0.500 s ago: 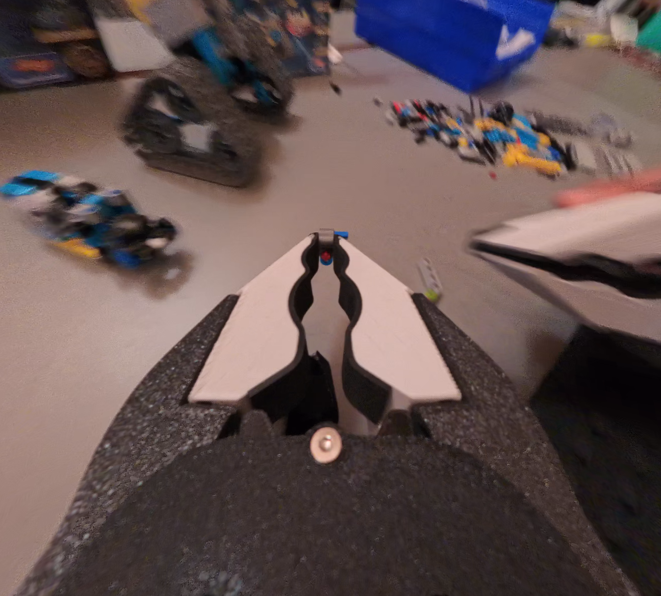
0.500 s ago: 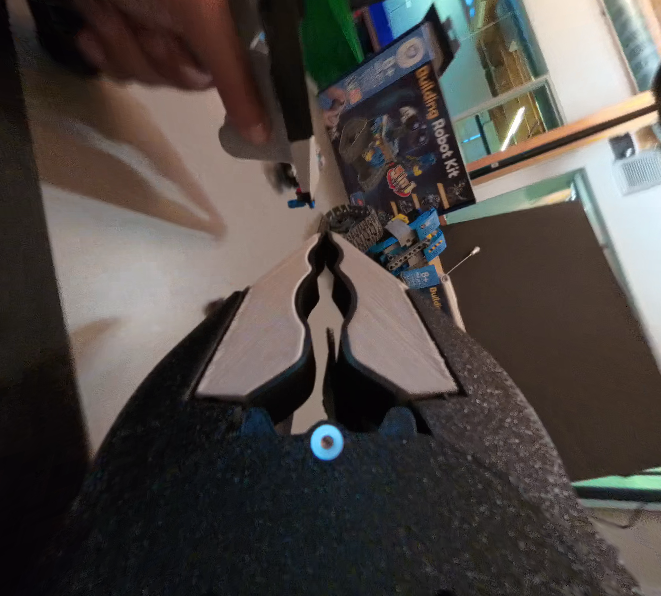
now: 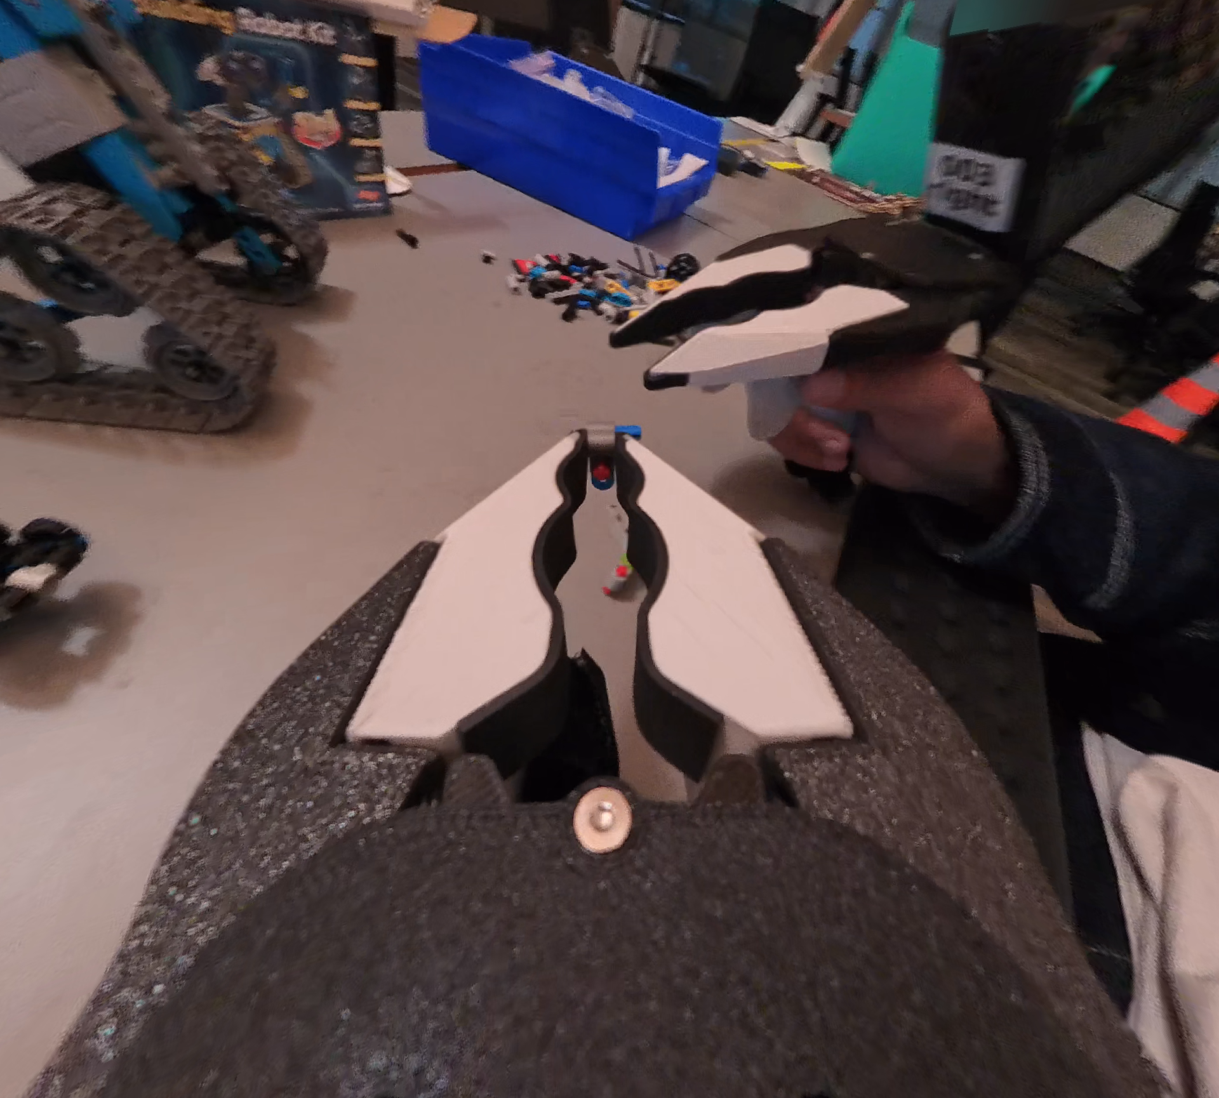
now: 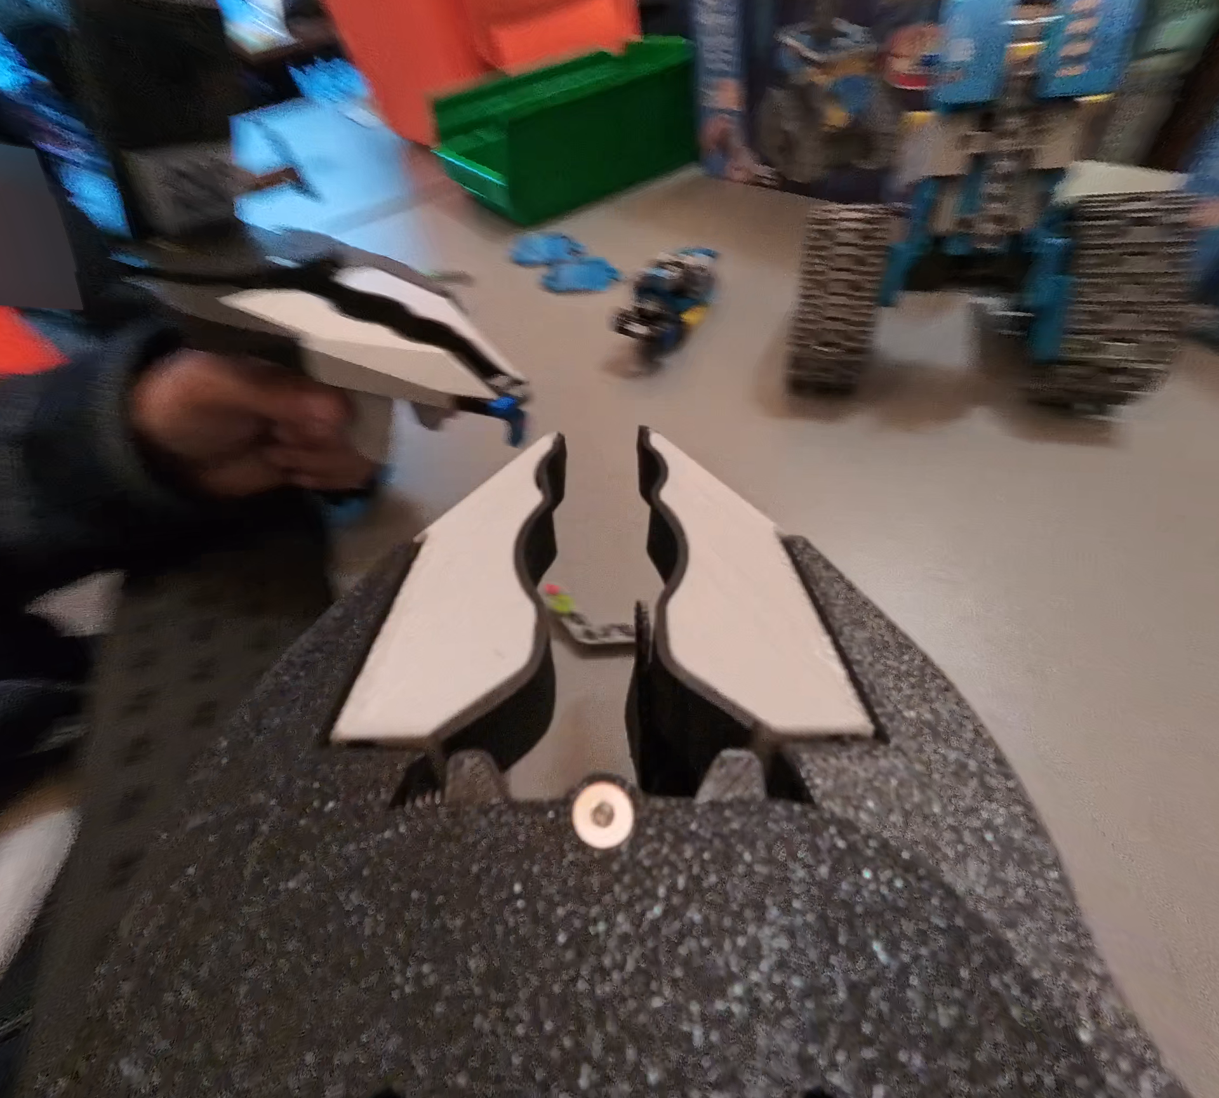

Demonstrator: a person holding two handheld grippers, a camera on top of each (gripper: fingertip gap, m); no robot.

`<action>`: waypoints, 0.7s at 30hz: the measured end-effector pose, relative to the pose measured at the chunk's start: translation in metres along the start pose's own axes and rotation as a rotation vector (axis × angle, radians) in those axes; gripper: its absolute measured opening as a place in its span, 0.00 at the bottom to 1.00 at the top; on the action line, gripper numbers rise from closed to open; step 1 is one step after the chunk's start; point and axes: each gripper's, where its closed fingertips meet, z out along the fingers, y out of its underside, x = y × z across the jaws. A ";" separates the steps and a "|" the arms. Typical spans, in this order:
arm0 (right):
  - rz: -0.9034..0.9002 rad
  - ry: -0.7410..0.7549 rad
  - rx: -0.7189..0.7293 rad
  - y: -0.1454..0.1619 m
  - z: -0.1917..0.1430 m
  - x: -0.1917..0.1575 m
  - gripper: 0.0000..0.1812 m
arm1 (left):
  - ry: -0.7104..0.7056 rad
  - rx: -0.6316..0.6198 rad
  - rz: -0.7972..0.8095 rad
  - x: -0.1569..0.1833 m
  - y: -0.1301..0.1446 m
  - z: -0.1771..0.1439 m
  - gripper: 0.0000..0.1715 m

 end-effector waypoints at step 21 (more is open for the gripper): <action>0.128 -0.170 0.011 0.000 0.009 -0.020 0.09 | -0.202 -0.034 0.430 0.003 0.001 0.004 0.04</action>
